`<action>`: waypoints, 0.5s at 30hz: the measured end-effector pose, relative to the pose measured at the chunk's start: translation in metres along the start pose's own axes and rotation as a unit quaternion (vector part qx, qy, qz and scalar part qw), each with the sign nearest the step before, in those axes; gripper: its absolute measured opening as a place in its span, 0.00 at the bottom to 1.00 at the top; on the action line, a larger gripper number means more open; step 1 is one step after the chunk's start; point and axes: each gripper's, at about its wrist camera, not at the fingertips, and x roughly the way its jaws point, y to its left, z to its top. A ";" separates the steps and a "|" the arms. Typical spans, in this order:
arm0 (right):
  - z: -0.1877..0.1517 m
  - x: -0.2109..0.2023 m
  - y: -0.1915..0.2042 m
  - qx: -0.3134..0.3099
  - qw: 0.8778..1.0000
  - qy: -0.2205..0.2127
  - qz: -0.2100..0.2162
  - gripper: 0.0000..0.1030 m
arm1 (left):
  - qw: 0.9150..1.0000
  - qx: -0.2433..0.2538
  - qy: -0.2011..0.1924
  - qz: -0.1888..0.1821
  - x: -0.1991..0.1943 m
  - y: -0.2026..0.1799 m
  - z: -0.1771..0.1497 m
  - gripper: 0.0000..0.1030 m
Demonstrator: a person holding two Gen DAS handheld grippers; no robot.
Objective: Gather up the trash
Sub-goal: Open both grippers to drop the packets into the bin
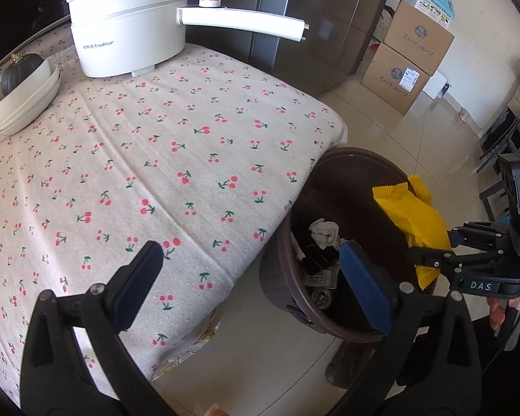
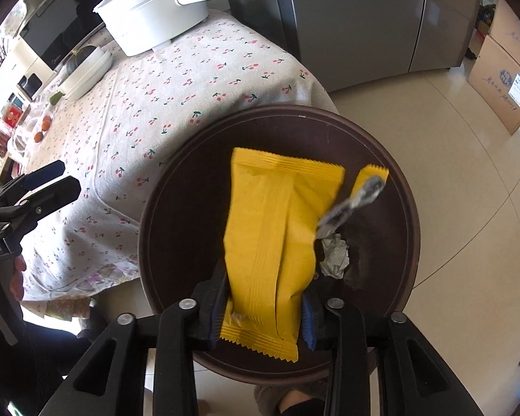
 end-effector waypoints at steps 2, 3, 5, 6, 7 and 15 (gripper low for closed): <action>-0.003 -0.007 0.001 0.003 1.000 -0.013 -0.004 0.67 | 1.000 0.002 -0.009 0.017 -0.005 0.001 -0.001 0.99; -0.004 -0.010 0.003 0.002 1.000 -0.017 -0.005 0.69 | 1.000 0.002 -0.011 0.022 -0.007 0.003 -0.002 0.99; -0.006 -0.015 0.005 0.001 1.000 -0.025 -0.009 0.71 | 1.000 -0.001 -0.014 0.028 -0.011 0.006 -0.004 0.99; -0.007 -0.018 0.007 -0.001 0.999 -0.029 -0.013 0.73 | 0.999 -0.002 -0.015 0.030 -0.012 0.007 -0.005 0.99; -0.008 -0.019 0.009 -0.003 0.999 -0.033 -0.018 0.73 | 0.999 -0.002 -0.016 0.033 -0.015 0.009 -0.006 0.99; -0.013 -0.036 0.033 -0.020 0.997 -0.073 -0.034 0.75 | 0.998 -0.021 -0.035 0.056 -0.043 0.024 -0.023 0.99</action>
